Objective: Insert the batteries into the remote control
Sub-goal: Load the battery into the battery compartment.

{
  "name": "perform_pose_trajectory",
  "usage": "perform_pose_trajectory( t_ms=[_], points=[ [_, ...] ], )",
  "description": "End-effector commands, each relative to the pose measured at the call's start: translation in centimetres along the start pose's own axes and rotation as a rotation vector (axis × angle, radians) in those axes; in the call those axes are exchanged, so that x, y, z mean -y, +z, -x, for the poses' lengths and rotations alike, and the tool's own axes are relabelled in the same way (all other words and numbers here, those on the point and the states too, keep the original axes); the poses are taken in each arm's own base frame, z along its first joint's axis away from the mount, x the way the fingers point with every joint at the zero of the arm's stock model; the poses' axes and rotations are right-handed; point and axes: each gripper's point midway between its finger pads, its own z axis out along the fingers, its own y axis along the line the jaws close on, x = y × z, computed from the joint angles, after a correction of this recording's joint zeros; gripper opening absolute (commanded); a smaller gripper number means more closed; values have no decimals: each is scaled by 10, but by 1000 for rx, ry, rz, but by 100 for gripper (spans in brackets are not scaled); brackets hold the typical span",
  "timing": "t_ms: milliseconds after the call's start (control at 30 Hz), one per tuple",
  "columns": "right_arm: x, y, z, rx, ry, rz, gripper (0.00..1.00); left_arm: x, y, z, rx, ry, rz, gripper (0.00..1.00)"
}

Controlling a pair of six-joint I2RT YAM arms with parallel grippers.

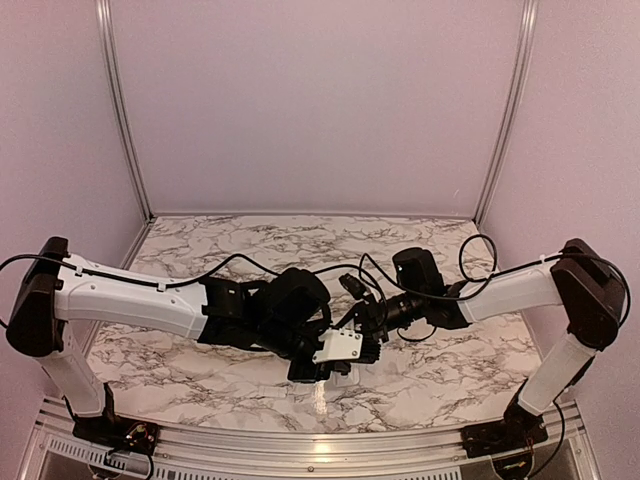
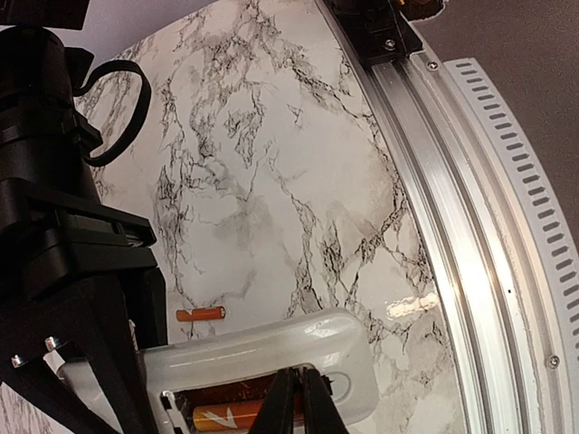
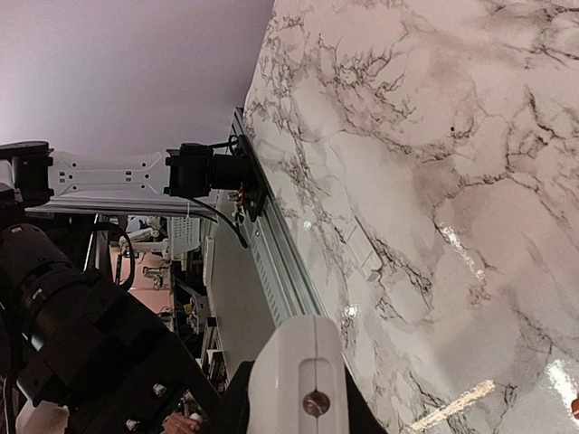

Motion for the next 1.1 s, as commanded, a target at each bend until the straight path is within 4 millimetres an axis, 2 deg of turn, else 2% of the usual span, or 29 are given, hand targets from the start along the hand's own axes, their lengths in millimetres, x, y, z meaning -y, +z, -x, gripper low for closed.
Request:
perform_pose_trajectory(
  t_ms=[0,133,367,567,800,1067],
  points=[
    [-44,-3,-6,-50,-62,128,0,-2,15,-44,-132,-47,3,5],
    [-50,-5,-6,-47,-75,142,0,-5,19,-52,-148,-56,3,4],
    [-60,-9,-7,-44,-98,162,0,-13,13,-66,-150,-115,11,1],
    [-77,-14,-6,-35,-130,201,0,-4,20,-87,-178,-138,-9,0],
    [-90,-19,-6,-30,-163,229,0,-1,22,-95,-157,-187,-17,0],
    [-105,-25,-4,-14,-210,249,0,6,14,-107,-175,-235,-6,0]
  ],
)
